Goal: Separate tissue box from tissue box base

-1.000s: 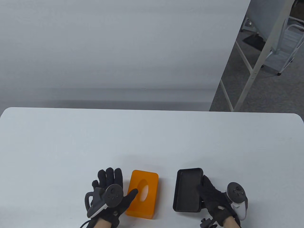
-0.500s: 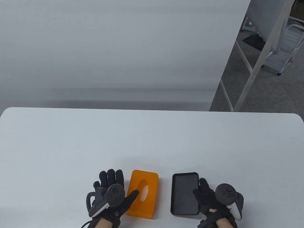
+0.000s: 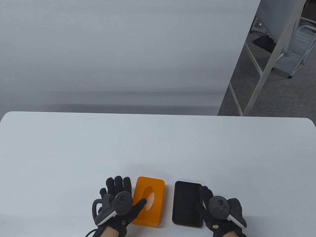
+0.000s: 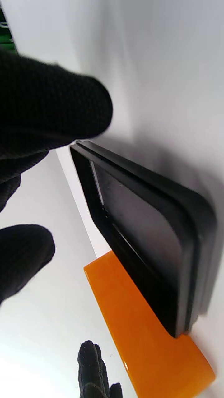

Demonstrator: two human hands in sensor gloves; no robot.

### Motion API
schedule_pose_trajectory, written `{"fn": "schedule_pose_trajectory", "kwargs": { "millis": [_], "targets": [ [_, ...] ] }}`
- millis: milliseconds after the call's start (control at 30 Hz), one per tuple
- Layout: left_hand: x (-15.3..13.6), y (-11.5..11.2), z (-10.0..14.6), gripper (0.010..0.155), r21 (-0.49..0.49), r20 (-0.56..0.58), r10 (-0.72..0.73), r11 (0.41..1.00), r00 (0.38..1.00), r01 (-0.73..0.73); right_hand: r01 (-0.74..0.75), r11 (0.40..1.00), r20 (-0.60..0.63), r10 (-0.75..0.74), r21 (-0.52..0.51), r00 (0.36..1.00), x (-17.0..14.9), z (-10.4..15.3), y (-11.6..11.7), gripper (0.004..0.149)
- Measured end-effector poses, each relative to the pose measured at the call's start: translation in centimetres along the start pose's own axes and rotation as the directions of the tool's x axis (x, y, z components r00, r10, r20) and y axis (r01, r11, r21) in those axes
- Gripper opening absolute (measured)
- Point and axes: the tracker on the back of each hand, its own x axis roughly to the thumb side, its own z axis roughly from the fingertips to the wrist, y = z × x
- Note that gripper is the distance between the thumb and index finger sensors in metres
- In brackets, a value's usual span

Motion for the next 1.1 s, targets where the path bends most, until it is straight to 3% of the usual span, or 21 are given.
{"fn": "schedule_pose_trajectory", "kwargs": {
  "millis": [200,333,533,767,1100],
  "targets": [
    [0.5,0.2,0.1,0.104,0.016,0.019,-0.004,1.000,1.000,0.003,-0.202,0.977,-0.038,0.200,-0.072,0.979,-1.2,1.8,-3.4,0.072],
    [0.7,0.3,0.1,0.104,0.021,0.025,-0.007,1.000,1.000,0.007,-0.227,0.973,-0.099,0.222,-0.041,0.970,-3.0,3.0,-4.3,0.076],
    [1.2,0.0,0.1,0.104,0.014,0.035,-0.023,1.000,0.999,0.023,-0.252,0.967,-0.116,0.254,0.031,0.960,-5.2,3.7,-2.9,0.080],
    [1.6,0.0,0.1,0.104,0.009,0.051,-0.023,1.000,0.998,0.022,-0.301,0.946,-0.087,0.312,0.123,0.946,-5.5,3.7,-1.6,0.092],
    [1.8,0.6,0.1,0.104,0.028,0.068,-0.001,1.000,0.998,-0.001,-0.316,0.939,-0.057,0.326,0.135,0.944,-5.6,3.6,-0.9,0.097]
  ]
}}
